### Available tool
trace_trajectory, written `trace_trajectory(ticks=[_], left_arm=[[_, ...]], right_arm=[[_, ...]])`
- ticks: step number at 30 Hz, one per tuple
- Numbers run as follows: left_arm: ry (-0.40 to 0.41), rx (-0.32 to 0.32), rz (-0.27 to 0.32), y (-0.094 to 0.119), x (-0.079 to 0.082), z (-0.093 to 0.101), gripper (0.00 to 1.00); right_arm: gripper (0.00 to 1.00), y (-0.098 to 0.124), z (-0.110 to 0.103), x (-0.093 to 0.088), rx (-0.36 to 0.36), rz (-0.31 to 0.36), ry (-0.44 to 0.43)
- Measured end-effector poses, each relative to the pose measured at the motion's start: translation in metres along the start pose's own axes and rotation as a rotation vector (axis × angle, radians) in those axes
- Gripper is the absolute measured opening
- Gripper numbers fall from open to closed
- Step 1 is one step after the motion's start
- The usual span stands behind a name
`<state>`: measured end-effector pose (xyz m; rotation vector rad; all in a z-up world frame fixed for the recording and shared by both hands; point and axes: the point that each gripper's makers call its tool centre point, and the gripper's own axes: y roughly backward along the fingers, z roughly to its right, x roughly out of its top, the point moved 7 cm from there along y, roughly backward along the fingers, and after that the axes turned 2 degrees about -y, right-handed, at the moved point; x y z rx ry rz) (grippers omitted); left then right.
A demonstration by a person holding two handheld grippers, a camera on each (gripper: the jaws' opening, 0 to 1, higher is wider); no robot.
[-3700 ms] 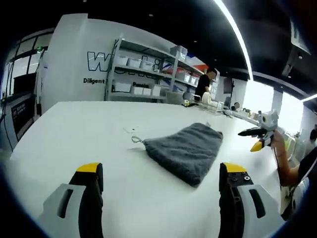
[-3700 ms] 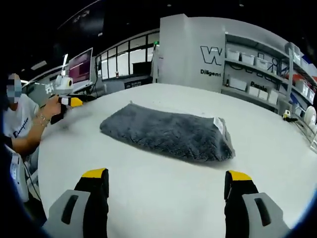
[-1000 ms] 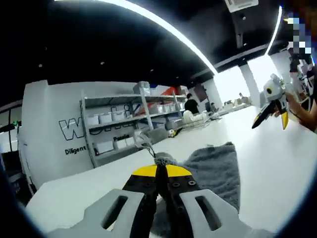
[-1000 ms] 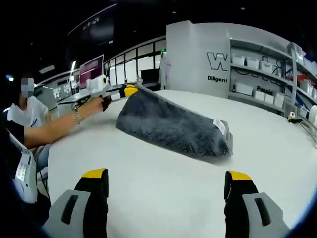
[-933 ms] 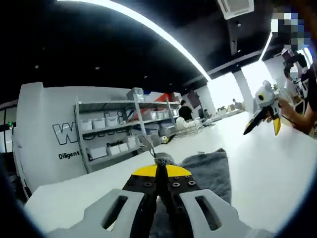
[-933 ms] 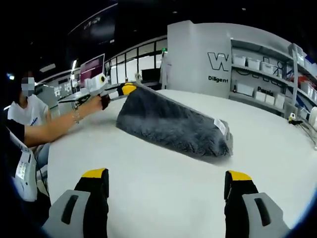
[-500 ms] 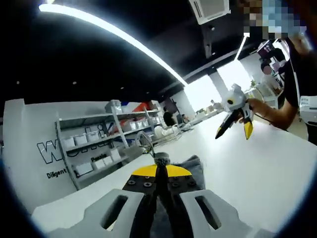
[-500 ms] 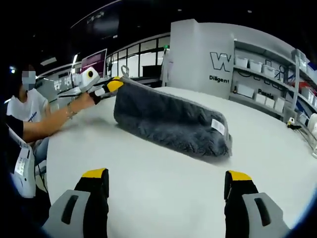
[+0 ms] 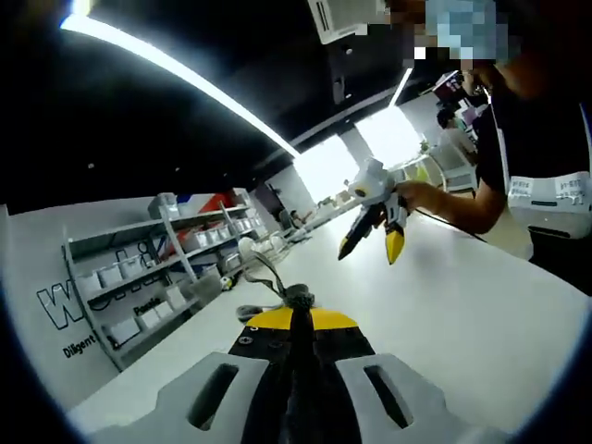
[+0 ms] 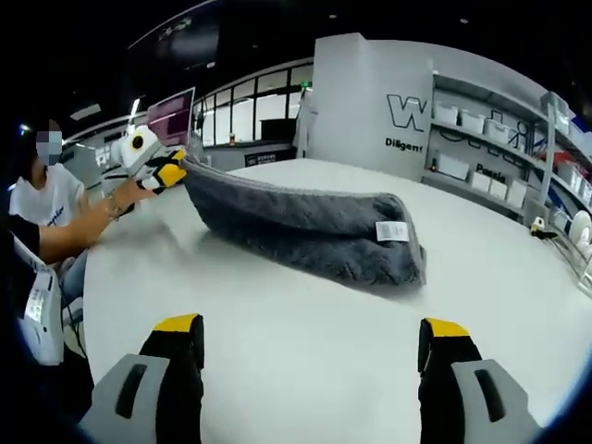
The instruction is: Open the folded towel by lifting each exposed corner and separating the folded layers until the towel lies flat within the target outline without major curled edges
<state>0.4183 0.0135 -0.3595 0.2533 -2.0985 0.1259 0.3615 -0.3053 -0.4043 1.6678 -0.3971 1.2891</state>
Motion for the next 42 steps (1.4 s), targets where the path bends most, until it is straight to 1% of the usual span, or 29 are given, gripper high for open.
trace_trajectory(ticks=[5,6,10,12,18,20,23,28,31,33,35,39,40,42], left_arm=[[0.014,-0.019,0.011,0.006,0.004,0.015,0.03],[0.030,-0.031,0.021,0.007,0.005,0.020,0.03],[0.041,-0.063,0.006,0.011,0.005,0.034,0.03],[0.064,-0.089,0.009,0.013,0.005,0.042,0.03],[0.125,-0.149,-0.013,0.018,-0.006,0.063,0.03],[0.147,-0.178,-0.028,0.019,-0.010,0.070,0.03],[0.168,-0.202,-0.050,0.020,-0.017,0.076,0.03],[0.186,-0.258,-0.103,0.021,-0.026,0.087,0.03],[0.213,-0.283,-0.162,0.021,-0.033,0.093,0.03],[0.205,-0.288,-0.199,0.021,-0.038,0.095,0.03],[0.217,-0.288,-0.248,0.021,-0.045,0.096,0.04],[0.238,-0.293,-0.282,0.020,-0.054,0.099,0.04],[0.230,-0.294,-0.304,0.021,-0.057,0.099,0.04],[0.227,-0.298,-0.316,0.021,-0.058,0.101,0.04]], right_arm=[[0.97,0.003,0.001,-0.003,-0.009,-0.012,0.004],[0.97,0.004,0.002,-0.003,-0.012,-0.015,0.006],[0.97,0.005,0.002,-0.003,-0.016,-0.014,0.007],[0.97,0.006,0.002,-0.003,-0.017,-0.012,0.008],[0.97,0.006,0.002,-0.003,-0.020,-0.014,0.011],[0.97,0.006,0.002,-0.003,-0.019,-0.015,0.010],[0.97,0.005,0.002,-0.004,-0.021,-0.018,0.011],[0.97,0.005,0.003,-0.003,-0.021,-0.020,0.011],[0.97,0.005,0.003,-0.003,-0.021,-0.021,0.013],[0.97,0.005,0.003,-0.003,-0.020,-0.022,0.015],[0.97,0.004,0.002,-0.003,-0.014,-0.017,0.023],[0.97,0.002,0.001,-0.004,-0.002,-0.023,0.024],[0.97,0.002,0.001,-0.004,-0.003,-0.026,0.024],[0.97,0.001,0.002,-0.004,-0.003,-0.027,0.021]])
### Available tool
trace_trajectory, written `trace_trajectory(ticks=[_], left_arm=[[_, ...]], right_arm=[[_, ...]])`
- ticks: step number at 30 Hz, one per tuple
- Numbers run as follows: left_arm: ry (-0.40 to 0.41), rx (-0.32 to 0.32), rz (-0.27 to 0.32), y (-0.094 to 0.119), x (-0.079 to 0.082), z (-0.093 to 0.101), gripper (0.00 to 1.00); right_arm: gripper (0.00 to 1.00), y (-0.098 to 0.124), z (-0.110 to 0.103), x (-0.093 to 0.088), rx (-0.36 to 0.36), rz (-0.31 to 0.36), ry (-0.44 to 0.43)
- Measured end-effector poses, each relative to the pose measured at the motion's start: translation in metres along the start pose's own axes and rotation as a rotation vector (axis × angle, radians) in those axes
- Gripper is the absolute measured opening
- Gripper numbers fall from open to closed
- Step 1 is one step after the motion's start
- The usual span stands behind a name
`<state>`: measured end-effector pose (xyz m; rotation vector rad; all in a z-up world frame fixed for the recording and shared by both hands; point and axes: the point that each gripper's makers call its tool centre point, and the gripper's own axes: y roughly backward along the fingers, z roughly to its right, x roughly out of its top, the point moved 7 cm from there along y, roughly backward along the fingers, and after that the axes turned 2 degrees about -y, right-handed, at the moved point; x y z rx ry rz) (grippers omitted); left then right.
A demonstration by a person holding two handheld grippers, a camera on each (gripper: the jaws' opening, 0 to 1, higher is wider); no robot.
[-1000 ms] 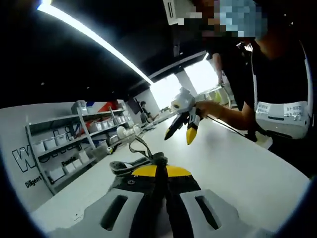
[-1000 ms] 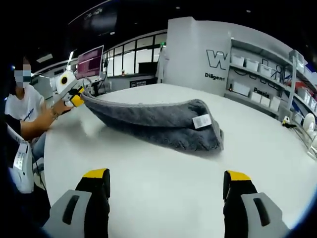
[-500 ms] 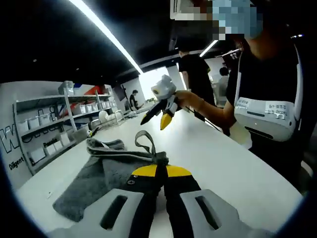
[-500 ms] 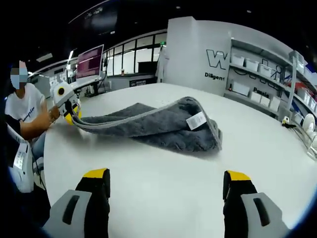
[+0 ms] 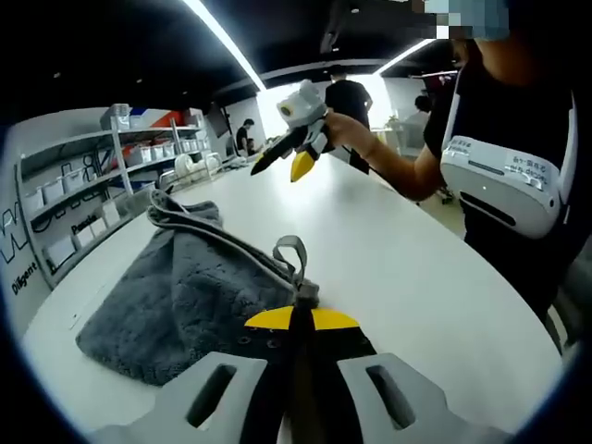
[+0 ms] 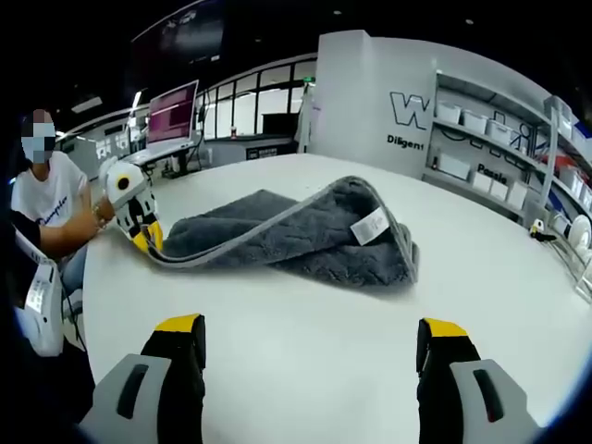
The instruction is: Open the folded towel by lifting each exposed corner and separating the folded layers until the towel lies flat within the target outline without major curled edges
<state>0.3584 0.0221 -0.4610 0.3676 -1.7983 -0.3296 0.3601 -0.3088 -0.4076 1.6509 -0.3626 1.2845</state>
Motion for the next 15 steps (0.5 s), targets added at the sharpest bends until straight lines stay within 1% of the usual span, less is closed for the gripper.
trace_trajectory(ticks=[2,4,5,7,8,9,11,12,14,15], left_arm=[[0.010,-0.010,-0.007,0.001,-0.001,0.000,0.06],[0.002,-0.012,-0.020,0.002,-0.001,0.000,0.10],[0.003,-0.011,-0.021,0.003,-0.001,-0.001,0.13],[0.038,-0.016,-0.014,0.005,-0.001,-0.001,0.20],[0.074,-0.025,0.010,0.005,0.000,0.000,0.26],[0.086,-0.025,0.022,0.006,0.001,0.000,0.29],[0.112,-0.017,0.045,0.009,0.002,-0.001,0.32],[0.121,0.004,0.068,0.013,0.004,-0.002,0.33],[0.130,0.051,0.092,0.019,0.006,-0.007,0.35],[0.132,0.055,0.097,0.020,0.006,-0.007,0.36]], right_arm=[[0.97,0.000,0.001,0.000,0.000,0.002,-0.004],[0.97,0.000,0.001,0.001,-0.002,0.002,-0.003],[0.97,0.000,0.001,0.001,-0.003,0.002,-0.003],[0.97,0.000,0.001,0.001,-0.004,0.002,-0.003],[0.97,0.000,0.000,0.001,-0.005,0.001,-0.004],[0.97,0.000,0.000,0.001,-0.004,0.000,-0.003],[0.97,0.000,-0.001,0.001,-0.004,-0.001,-0.003],[0.97,0.000,-0.001,0.001,-0.004,-0.002,-0.003],[0.97,-0.001,0.000,0.001,-0.004,-0.002,-0.006],[0.97,-0.001,0.000,0.001,-0.004,-0.002,-0.007]])
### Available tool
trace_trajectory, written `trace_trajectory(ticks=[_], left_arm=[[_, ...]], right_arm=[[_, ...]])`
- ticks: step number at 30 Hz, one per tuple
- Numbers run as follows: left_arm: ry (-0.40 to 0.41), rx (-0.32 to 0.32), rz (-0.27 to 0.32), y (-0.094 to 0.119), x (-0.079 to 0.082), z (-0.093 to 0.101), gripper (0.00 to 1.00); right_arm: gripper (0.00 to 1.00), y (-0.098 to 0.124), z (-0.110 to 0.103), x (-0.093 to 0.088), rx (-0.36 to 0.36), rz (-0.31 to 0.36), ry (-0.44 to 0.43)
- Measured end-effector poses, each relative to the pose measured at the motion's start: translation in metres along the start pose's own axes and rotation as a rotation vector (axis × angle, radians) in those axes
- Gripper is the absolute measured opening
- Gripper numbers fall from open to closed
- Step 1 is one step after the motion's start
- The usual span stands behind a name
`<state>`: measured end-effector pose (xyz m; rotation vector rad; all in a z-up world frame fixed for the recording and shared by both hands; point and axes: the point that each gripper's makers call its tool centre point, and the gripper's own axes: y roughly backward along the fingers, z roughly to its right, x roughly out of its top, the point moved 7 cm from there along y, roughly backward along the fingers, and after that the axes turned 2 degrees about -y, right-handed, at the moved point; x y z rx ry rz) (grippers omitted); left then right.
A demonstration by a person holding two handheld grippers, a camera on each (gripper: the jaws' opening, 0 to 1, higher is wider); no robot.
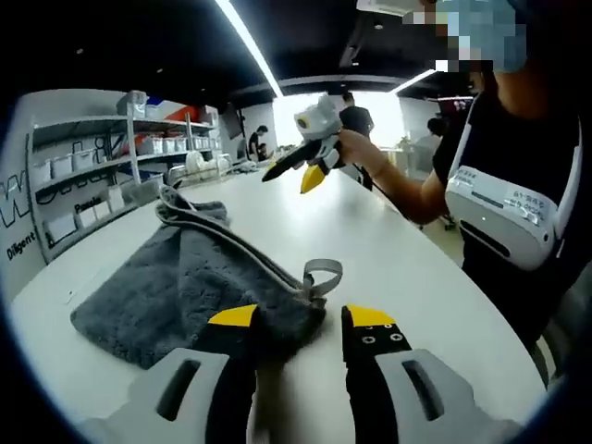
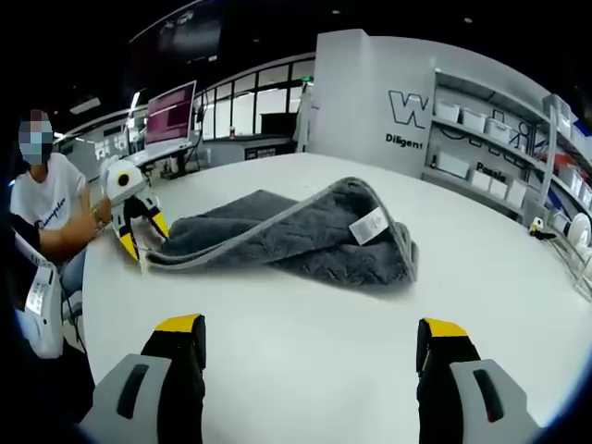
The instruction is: Open the folded towel by lifting each exposed corner and separating the folded layers until the towel lies flat within the target outline without major curled edges
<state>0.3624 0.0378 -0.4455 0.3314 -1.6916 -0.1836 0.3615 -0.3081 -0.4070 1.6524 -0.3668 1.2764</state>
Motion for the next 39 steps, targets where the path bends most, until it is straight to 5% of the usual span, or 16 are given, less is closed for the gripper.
trace_trajectory(ticks=[9,15,20,29,32,35,39], left_arm=[[0.077,0.198,0.113,0.034,0.010,-0.017,0.56],[0.086,0.366,0.043,0.057,-0.005,-0.027,0.87],[0.165,0.397,0.047,0.067,-0.016,-0.026,0.99],[0.205,0.450,0.098,0.083,-0.016,-0.022,0.99],[0.211,0.461,0.116,0.085,-0.014,-0.023,0.99],[0.203,0.466,0.119,0.086,-0.013,-0.022,0.99],[0.197,0.461,0.126,0.086,-0.011,-0.021,0.99]], right_arm=[[0.97,-0.004,0.001,0.004,0.003,-0.001,0.001],[0.98,-0.009,0.003,0.008,0.010,-0.016,0.016],[0.99,-0.016,0.006,0.014,0.041,-0.015,0.015],[0.99,-0.031,0.019,0.029,0.060,-0.011,0.034],[0.98,-0.035,0.025,0.043,0.077,0.003,0.068],[0.96,-0.041,0.042,0.065,-0.003,0.049,0.127],[0.91,-0.051,0.052,0.084,0.025,0.097,0.181]])
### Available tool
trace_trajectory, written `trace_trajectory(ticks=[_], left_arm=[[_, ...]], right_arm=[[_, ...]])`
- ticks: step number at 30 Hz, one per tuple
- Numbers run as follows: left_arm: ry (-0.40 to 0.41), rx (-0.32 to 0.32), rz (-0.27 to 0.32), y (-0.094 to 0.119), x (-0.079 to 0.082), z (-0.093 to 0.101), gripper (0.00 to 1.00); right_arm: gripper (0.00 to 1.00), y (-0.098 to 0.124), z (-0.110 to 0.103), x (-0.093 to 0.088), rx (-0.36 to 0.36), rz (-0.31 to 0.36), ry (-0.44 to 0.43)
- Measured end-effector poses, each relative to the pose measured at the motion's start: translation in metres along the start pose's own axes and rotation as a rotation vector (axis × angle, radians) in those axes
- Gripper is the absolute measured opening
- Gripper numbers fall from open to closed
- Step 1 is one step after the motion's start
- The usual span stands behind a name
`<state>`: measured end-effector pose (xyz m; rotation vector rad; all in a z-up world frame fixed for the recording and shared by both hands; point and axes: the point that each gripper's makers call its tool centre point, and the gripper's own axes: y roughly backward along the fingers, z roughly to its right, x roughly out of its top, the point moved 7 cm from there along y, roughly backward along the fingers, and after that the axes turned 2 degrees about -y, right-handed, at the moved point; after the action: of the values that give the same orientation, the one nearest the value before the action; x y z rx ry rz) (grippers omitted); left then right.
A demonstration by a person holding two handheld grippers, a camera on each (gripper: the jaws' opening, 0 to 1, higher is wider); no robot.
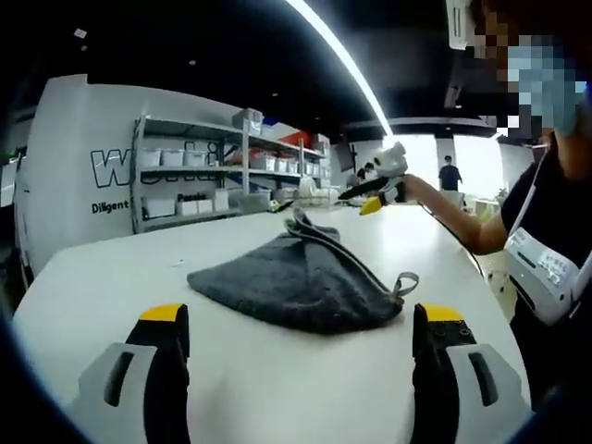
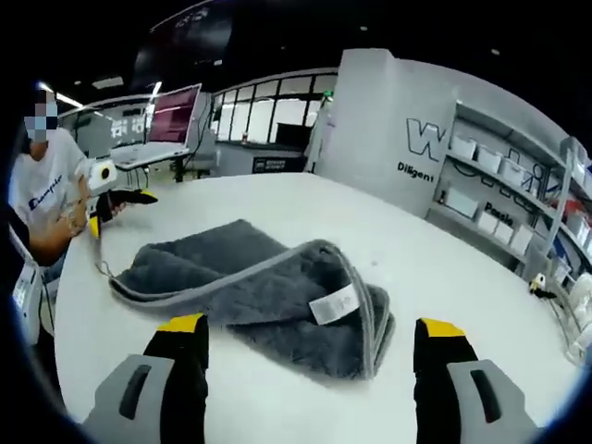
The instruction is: Open the folded towel by lifting each exposed corner and separating the folded layers until the towel lies flat within the target outline without major curled edges
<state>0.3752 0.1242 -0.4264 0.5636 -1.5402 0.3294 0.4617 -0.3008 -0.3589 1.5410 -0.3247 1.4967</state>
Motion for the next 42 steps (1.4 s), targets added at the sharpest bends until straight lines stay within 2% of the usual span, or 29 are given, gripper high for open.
trace_trajectory(ticks=[3,9,13,16,18,21,24,25,27,28,31,34,36,39,42], left_arm=[[-0.004,-0.003,-0.003,0.000,0.000,0.001,0.99],[-0.013,-0.015,0.007,0.001,0.001,0.004,0.99],[-0.024,-0.021,0.006,0.001,0.001,0.005,0.99],[-0.025,-0.021,0.000,0.001,0.000,0.004,0.99],[-0.022,-0.024,-0.005,0.001,-0.001,0.005,0.99],[-0.024,-0.032,-0.011,0.001,-0.002,0.006,0.99],[-0.029,-0.039,-0.029,-0.001,-0.005,0.009,0.99],[-0.031,-0.042,-0.034,-0.001,-0.006,0.010,0.99],[-0.025,-0.056,-0.038,-0.002,-0.008,0.012,0.99],[-0.021,-0.062,-0.041,-0.002,-0.009,0.013,0.99],[-0.027,-0.064,-0.053,-0.002,-0.010,0.013,0.99],[-0.033,-0.053,-0.058,-0.001,-0.011,0.012,0.99],[-0.030,-0.052,-0.058,0.000,-0.011,0.011,0.99],[-0.024,-0.057,-0.068,-0.001,-0.013,0.011,0.99],[-0.027,-0.059,-0.069,-0.001,-0.013,0.011,0.99]], right_arm=[[0.80,-0.014,0.012,0.011,0.061,0.024,0.101],[0.66,-0.044,0.032,0.016,0.227,0.041,0.147],[0.58,-0.062,0.048,0.014,0.274,0.027,0.112],[0.61,-0.074,0.048,0.012,0.371,0.037,0.046],[0.60,-0.082,0.052,0.011,0.404,0.046,-0.013],[0.54,-0.093,0.057,0.005,0.428,0.007,-0.005],[0.52,-0.102,0.056,0.000,0.467,-0.017,-0.023],[0.52,-0.105,0.050,0.001,0.521,-0.009,-0.057],[0.49,-0.109,0.043,0.003,0.582,0.007,-0.101],[0.45,-0.113,0.042,0.003,0.568,0.005,-0.089],[0.15,-0.121,0.040,0.004,0.547,0.015,-0.031],[0.05,-0.123,0.034,0.004,0.560,0.016,-0.033],[0.01,-0.122,0.034,0.006,0.554,0.038,-0.031],[0.00,-0.116,0.033,0.011,0.572,0.102,-0.040],[0.00,-0.108,0.032,0.009,0.570,0.102,-0.016]])
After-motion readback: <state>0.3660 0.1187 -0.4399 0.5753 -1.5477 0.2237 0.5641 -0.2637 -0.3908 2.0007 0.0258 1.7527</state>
